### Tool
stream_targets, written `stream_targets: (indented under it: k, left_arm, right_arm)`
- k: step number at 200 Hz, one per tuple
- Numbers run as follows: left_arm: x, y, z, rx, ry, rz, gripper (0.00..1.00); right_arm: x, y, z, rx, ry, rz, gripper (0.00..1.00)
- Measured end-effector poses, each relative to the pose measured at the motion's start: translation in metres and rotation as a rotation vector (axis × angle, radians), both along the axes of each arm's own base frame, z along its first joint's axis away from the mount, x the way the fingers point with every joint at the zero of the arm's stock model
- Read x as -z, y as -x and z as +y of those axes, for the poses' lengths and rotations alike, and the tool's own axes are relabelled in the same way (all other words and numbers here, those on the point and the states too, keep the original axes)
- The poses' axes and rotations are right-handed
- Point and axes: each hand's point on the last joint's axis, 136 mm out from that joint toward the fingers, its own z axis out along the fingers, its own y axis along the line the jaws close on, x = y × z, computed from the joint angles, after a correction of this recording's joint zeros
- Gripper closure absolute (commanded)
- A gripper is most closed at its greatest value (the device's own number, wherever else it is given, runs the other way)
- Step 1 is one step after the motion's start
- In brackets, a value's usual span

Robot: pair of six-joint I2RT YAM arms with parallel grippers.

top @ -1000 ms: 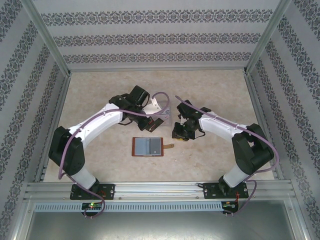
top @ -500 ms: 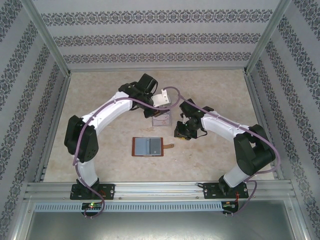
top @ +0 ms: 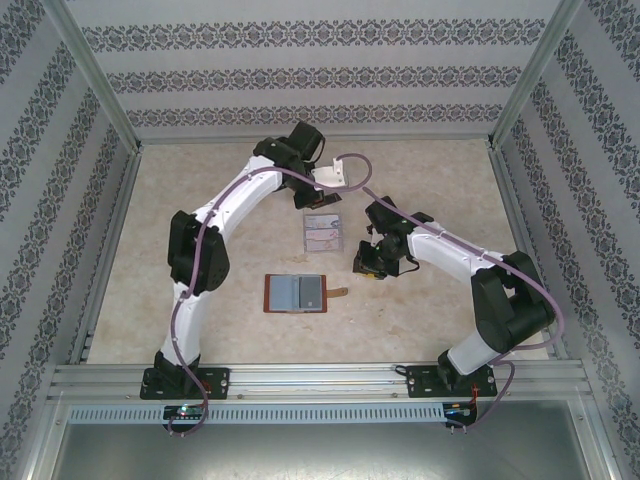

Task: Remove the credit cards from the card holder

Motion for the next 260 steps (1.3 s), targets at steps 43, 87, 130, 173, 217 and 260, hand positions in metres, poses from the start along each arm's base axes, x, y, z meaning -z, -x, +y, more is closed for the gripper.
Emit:
stream_targets:
  k: [43, 87, 130, 173, 217, 260]
  left_arm:
    - [0.016, -0.014, 0.001, 0.022, -0.036, 0.032, 1.0]
    - [0.04, -0.01, 0.008, 0.036, -0.081, 0.096, 1.0]
    - [0.053, -0.005, 0.011, 0.051, -0.105, 0.132, 0.95]
    - [0.057, -0.009, 0.016, 0.034, -0.142, 0.119, 0.82]
    - [0.061, -0.016, 0.02, 0.019, -0.17, 0.094, 0.8]
    - [0.06, -0.027, 0.024, -0.025, -0.183, 0.055, 0.75]
  right_arm:
    - [0.0, -0.002, -0.004, 0.015, 0.003, 0.004, 0.75]
    - [0.001, -0.001, -0.005, 0.015, 0.004, 0.008, 0.75]
    - [0.004, 0.002, -0.006, 0.015, 0.009, 0.018, 0.75]
    - [0.006, 0.004, -0.007, 0.015, 0.012, 0.024, 0.75]
    - [0.006, 0.004, -0.007, 0.016, 0.012, 0.024, 0.75]
    - [0.006, 0.004, -0.007, 0.016, 0.012, 0.024, 0.75]
